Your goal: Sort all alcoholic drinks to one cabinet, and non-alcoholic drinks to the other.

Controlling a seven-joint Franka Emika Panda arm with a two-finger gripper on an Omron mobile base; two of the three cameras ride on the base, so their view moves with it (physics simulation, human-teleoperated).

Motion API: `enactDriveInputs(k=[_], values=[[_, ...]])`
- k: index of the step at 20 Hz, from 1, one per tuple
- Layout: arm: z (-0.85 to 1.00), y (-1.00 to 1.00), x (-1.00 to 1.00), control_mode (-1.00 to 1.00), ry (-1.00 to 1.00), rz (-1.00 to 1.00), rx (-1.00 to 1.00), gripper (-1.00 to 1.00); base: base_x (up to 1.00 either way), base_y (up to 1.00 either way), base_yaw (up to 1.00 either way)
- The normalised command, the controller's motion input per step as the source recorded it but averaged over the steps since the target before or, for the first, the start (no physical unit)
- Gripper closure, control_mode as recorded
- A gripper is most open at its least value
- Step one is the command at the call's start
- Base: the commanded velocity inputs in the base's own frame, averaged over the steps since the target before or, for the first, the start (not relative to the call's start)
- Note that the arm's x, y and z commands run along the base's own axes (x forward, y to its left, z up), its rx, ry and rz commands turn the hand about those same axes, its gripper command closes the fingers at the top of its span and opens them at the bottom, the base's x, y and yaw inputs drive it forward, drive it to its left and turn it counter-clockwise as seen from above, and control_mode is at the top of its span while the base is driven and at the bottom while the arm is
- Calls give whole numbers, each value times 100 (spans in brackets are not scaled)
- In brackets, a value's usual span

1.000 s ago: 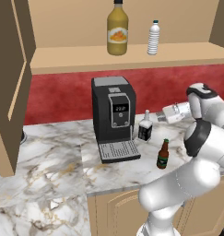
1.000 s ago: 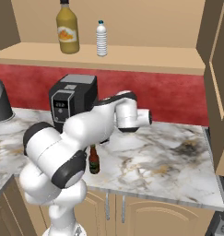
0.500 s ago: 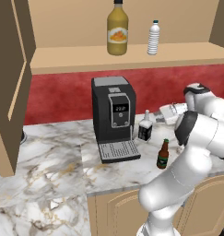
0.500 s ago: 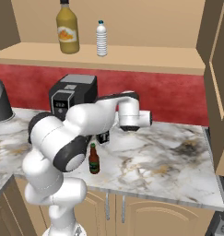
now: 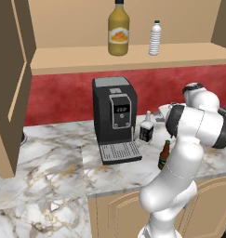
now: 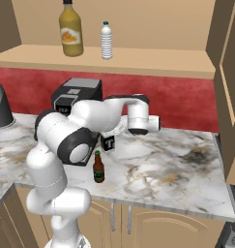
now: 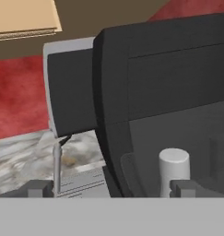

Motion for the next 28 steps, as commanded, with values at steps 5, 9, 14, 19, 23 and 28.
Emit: enactDriveInputs(k=[5, 9, 14, 19, 23, 28], values=[[-11, 0, 13, -100, 0, 0, 0, -100, 0, 0, 0], [-5, 0, 10, -100, 0, 0, 1, -100, 0, 0, 0], [-1, 0, 15, -100, 0, 0, 2, -100, 0, 0, 0], [-3, 0, 16, -100, 0, 0, 1, -100, 0, 0, 0], [-7, 0, 12, -100, 0, 0, 0, -100, 0, 0, 0], [-8, 0, 7, -100, 0, 0, 0, -100, 0, 0, 0]])
